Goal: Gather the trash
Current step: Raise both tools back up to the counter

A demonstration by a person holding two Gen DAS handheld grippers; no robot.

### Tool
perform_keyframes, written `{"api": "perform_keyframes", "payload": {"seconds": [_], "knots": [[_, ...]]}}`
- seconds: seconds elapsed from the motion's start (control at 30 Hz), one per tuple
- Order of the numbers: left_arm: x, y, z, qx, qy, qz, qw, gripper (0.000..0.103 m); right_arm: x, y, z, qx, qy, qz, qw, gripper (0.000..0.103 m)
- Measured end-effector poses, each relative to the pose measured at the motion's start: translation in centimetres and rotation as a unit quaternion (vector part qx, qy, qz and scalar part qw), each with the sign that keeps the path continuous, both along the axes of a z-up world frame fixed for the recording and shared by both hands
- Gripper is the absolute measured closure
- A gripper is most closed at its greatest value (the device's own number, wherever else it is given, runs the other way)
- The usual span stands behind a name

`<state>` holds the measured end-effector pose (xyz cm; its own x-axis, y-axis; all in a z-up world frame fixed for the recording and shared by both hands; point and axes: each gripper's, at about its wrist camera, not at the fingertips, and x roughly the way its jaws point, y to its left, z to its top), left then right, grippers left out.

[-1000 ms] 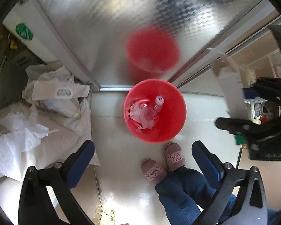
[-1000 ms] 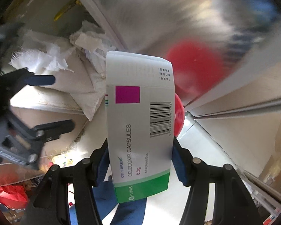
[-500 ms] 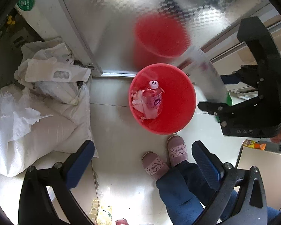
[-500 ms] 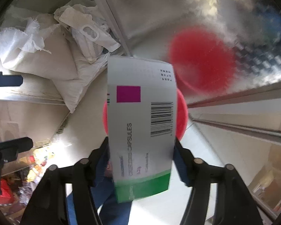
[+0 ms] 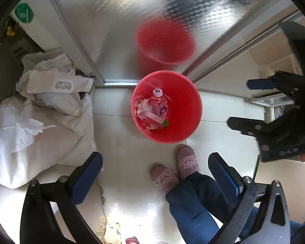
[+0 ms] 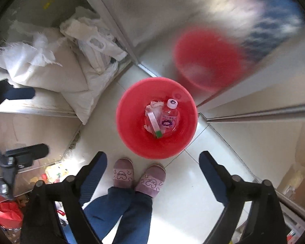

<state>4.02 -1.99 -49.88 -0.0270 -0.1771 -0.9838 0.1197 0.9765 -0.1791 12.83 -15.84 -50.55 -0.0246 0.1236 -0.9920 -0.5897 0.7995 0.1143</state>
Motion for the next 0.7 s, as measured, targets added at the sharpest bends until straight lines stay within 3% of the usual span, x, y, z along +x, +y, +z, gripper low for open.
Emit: {"api": "perform_keyframes", "payload": {"seconds": [0.27,0.47,0.7], "knots": [[-0.6,-1.6,6.9,0.003,-0.024,0.003,0.9997,0.000,-1.7,-1.6,6.5,-0.015,-0.023,-0.026,0.999,0.003],[-1.2,-2.8,14.6,-0.006,-0.055,0.012,0.9984,0.000,-2.7,-3.0,12.9,0.001,-0.038,-0.051,0.998,0.002],[-1.4,-4.1,23.1,0.009,-0.092,0.010,0.9957,0.000,-3.8,-3.4,21.1,0.019,-0.095,-0.047,0.994,0.002]]}}
